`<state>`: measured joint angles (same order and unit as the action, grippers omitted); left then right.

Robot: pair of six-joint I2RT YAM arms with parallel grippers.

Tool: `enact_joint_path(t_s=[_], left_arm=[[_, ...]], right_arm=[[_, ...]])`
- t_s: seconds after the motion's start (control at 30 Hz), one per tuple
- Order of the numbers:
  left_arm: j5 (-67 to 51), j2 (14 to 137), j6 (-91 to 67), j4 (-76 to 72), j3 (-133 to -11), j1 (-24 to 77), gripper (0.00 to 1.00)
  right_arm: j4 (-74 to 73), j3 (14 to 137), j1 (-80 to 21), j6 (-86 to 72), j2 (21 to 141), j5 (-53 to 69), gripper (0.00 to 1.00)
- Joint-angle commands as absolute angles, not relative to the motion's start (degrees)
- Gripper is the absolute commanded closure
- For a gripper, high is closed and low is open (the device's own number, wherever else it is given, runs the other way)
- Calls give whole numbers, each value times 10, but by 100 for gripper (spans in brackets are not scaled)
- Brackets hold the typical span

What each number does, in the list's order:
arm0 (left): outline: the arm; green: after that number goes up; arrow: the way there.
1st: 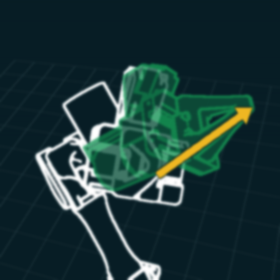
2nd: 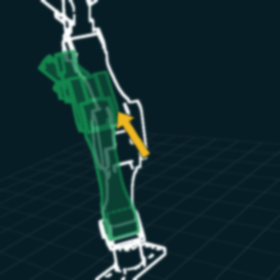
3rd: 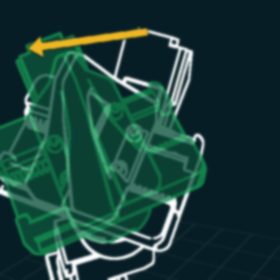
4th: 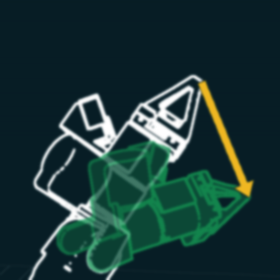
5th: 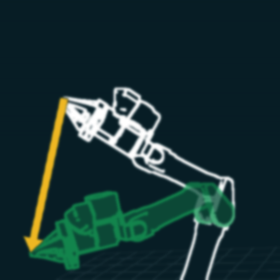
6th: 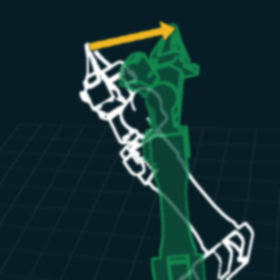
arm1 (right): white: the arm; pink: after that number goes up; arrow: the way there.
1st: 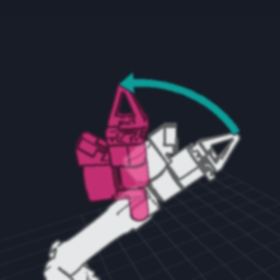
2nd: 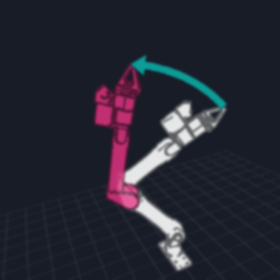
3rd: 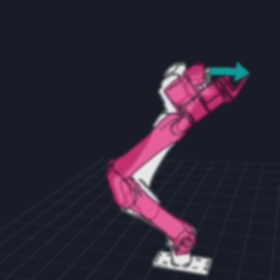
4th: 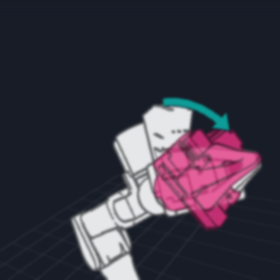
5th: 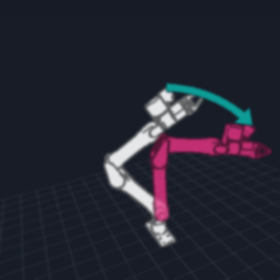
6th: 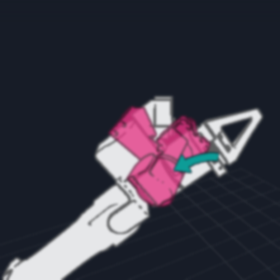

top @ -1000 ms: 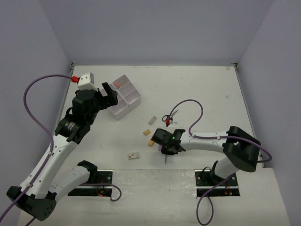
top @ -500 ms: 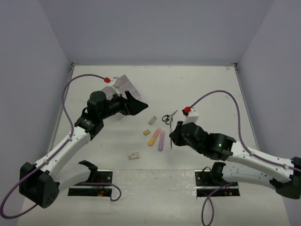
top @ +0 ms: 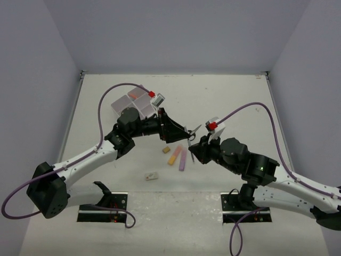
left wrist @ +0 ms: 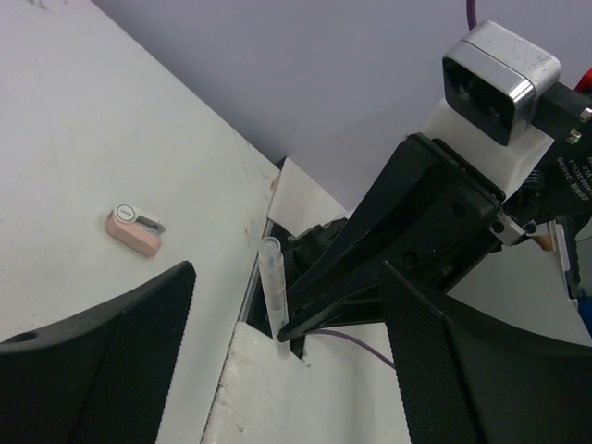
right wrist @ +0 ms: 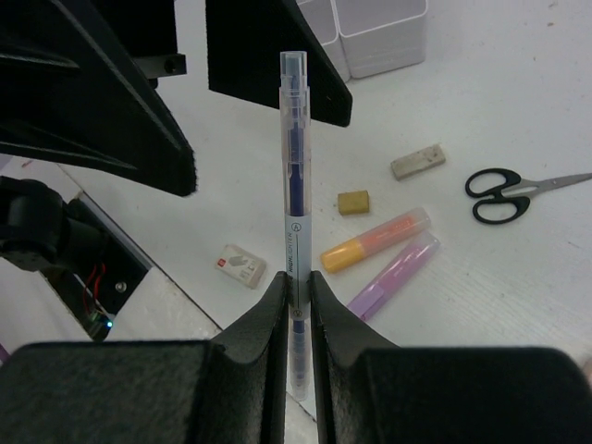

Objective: Sort the stationery into containers
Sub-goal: Pick up the pen from the center of the board, then place the pen in the storage box.

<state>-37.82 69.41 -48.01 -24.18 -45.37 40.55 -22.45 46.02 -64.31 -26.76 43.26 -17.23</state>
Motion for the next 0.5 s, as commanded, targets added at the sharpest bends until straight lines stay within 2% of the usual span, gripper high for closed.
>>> enact_joint_path(t_s=[0.0,0.17,0.2,0.23,0.27,0.3,0.33,0.4,0.47], left_arm=[[-394,716,-490,-284,-479,422,31],[-403,736,-498,-304,-491,430,89],[-404,737,-496,-302,-495,432,98],[-402,737,-488,-293,-500,432,100],[-387,734,-468,-263,-509,432,100],[-343,731,-433,-204,-531,430,100],[-328,730,-421,-149,-552,430,100],[-119,740,-350,-10,-612,430,100],[30,753,-322,86,-663,428,100]], right_arm=[[-188,493,-643,-234,432,-146,100],[-185,502,-642,-231,447,-142,100],[-185,502,-642,-233,447,-152,96],[-186,501,-642,-239,446,-170,78],[-187,498,-642,-246,441,-204,40],[-187,491,-642,-255,435,-214,11],[-188,485,-642,-258,433,-229,1],[-202,466,-639,-283,425,-275,1],[-223,461,-634,-306,423,-314,1]])
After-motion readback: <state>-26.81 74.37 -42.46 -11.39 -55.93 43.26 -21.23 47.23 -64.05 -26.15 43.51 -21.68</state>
